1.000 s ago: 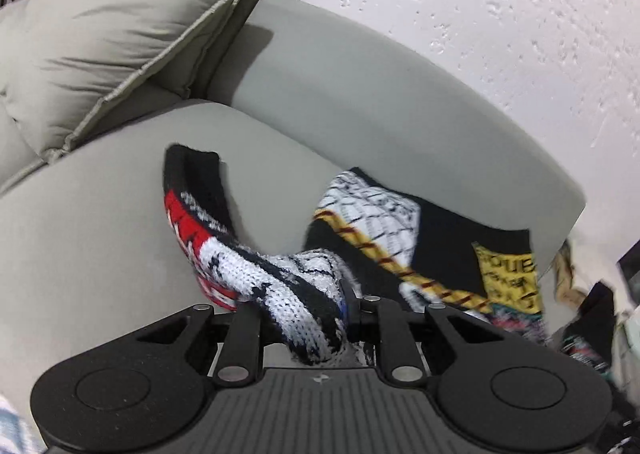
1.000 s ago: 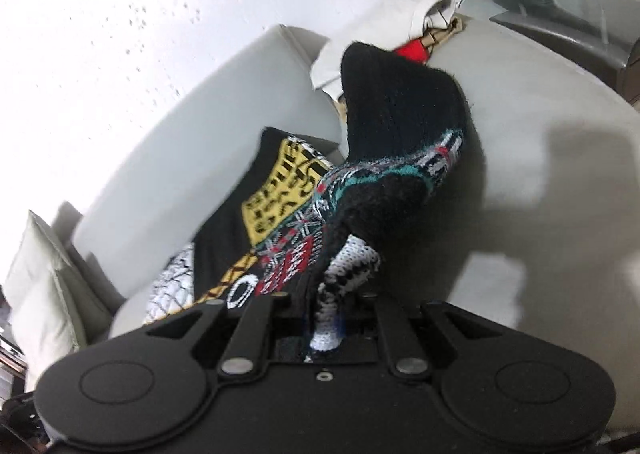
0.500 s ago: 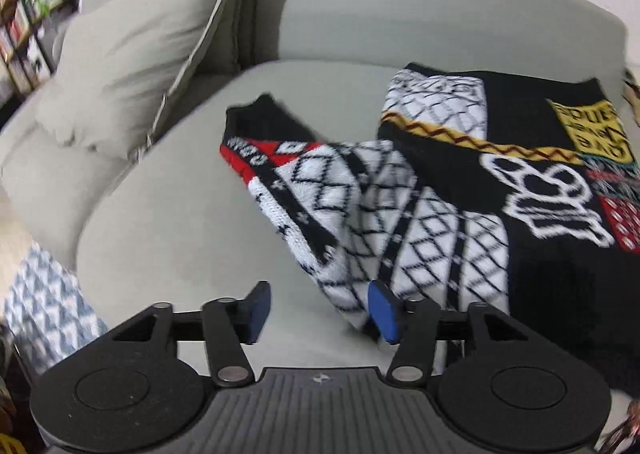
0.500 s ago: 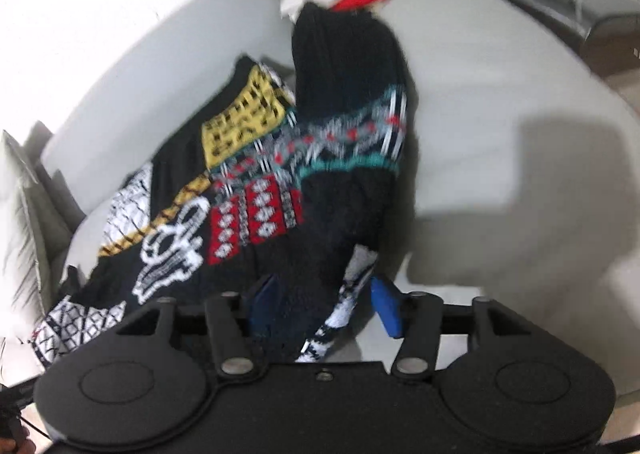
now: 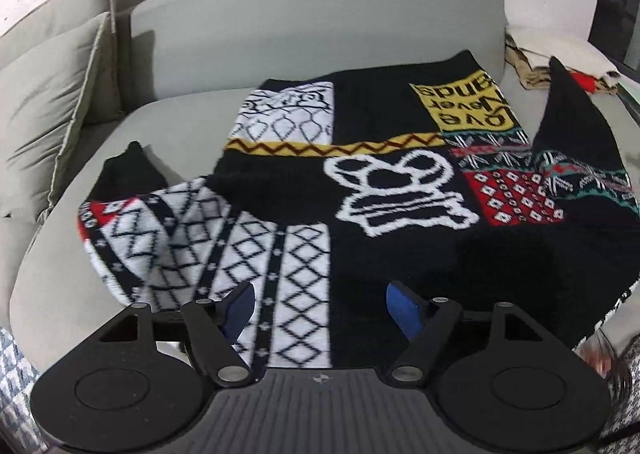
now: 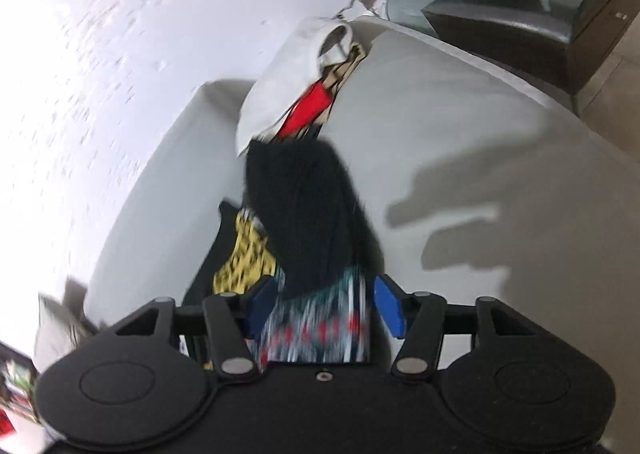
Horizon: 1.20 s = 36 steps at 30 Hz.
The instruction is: Fold clothes
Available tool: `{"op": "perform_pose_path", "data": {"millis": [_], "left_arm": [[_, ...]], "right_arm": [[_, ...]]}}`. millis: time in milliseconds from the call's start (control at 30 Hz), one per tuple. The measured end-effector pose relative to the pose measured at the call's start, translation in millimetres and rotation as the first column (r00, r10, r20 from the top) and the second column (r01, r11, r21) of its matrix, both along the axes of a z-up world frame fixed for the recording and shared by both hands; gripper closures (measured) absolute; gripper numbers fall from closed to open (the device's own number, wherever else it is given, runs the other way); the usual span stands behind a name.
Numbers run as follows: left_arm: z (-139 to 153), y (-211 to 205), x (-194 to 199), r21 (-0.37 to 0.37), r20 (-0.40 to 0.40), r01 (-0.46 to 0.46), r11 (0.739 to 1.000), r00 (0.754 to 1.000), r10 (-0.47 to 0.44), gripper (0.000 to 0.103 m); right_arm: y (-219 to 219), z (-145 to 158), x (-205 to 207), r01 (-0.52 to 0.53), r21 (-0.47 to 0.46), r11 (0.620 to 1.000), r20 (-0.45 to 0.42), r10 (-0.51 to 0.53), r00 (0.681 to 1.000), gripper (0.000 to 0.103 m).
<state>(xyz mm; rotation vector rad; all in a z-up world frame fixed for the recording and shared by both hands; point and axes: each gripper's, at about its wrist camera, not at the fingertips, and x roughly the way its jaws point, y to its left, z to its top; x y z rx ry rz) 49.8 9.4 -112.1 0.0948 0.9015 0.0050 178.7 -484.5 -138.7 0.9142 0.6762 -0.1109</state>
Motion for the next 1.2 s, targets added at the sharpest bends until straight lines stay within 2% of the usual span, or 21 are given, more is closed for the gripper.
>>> {"op": "perform_pose_path", "data": {"millis": [100,167,267,333,367,433,467,567,633,733,800,833,867,933,967,1033,1067,1167,1200], "left_arm": [[-4,-8,-2,0.008,-0.017,0.003,1.000,1.000,-0.003,0.029],[-4,-11,-7,0.009,-0.025,-0.001,1.000,1.000,0.001,0.029],[-3,-12,-13,0.009,-0.031,-0.019,1.000,0.999,0.019,0.029],[-2,-13,-16,0.008,-0.031,-0.037,0.999,0.999,0.037,0.029],[-2,-13,-17,0.008,-0.032,-0.045,0.999,0.998,0.045,0.029],[0,-14,-21,0.016,-0.032,-0.054,0.998,0.998,0.055,0.029],[1,-14,-23,0.018,-0.031,-0.056,0.998,0.998,0.057,0.029],[7,-14,-33,0.012,-0.009,-0.043,0.999,0.999,0.043,0.029],[12,-16,-36,0.022,0.009,-0.019,1.000,1.000,0.019,0.029],[21,-18,-40,0.019,0.053,0.019,1.000,0.998,-0.020,0.029],[25,-17,-41,-0.012,0.071,0.045,0.999,0.996,-0.044,0.026],[24,-16,-42,-0.024,0.072,0.056,0.998,0.996,-0.054,0.026],[21,-15,-41,-0.037,0.061,0.060,0.998,0.996,-0.057,0.026],[14,-11,-40,-0.064,0.038,0.066,0.996,0.997,-0.064,0.026],[11,-9,-39,-0.077,0.026,0.070,0.995,0.997,-0.068,0.026],[4,-3,-42,-0.100,0.006,0.055,0.993,0.998,-0.055,0.027],[2,0,-44,-0.104,0.002,0.051,0.993,0.999,-0.051,0.027],[-4,10,-50,-0.109,-0.005,0.044,0.993,0.999,-0.045,0.027],[-5,14,-51,-0.113,-0.007,0.040,0.993,0.999,-0.041,0.027]], "right_arm": [[-22,-22,38,0.043,0.035,0.998,-0.027,-0.042,0.999,0.060],[-33,-38,57,0.050,0.115,0.992,-0.026,-0.047,0.999,0.060],[-44,-56,78,0.047,0.251,0.967,0.019,-0.054,0.998,0.060],[-45,-61,91,0.043,0.275,0.961,0.039,-0.056,0.998,0.061],[-44,-62,97,0.037,0.276,0.960,0.048,-0.053,0.997,0.066],[-39,-58,105,0.018,0.249,0.968,0.050,-0.032,0.998,0.078],[-34,-51,106,0.002,0.213,0.977,0.060,-0.015,0.998,0.095],[-17,-22,97,-0.042,0.080,0.996,0.109,0.033,0.993,0.095],[-9,8,77,-0.022,0.014,1.000,0.172,0.020,0.985,0.095],[-9,57,22,0.109,-0.069,0.992,0.283,-0.086,0.955,0.095],[-13,75,-18,0.222,-0.116,0.968,0.312,-0.177,0.934,0.096],[-15,77,-35,0.273,-0.153,0.950,0.299,-0.219,0.929,0.096],[-18,73,-45,0.308,-0.200,0.930,0.253,-0.255,0.933,0.095],[-29,46,-50,0.315,-0.266,0.911,0.081,-0.304,0.949,0.091],[-36,29,-50,0.291,-0.270,0.918,-0.020,-0.307,0.951,0.086],[-44,7,-59,0.261,-0.239,0.935,-0.145,-0.301,0.943,0.082],[-45,4,-68,0.267,-0.226,0.937,-0.159,-0.306,0.939,0.076],[-35,23,-97,0.287,-0.237,0.928,-0.101,-0.317,0.943,0.052],[-31,30,-105,0.287,-0.235,0.929,-0.082,-0.313,0.946,0.048]]}}
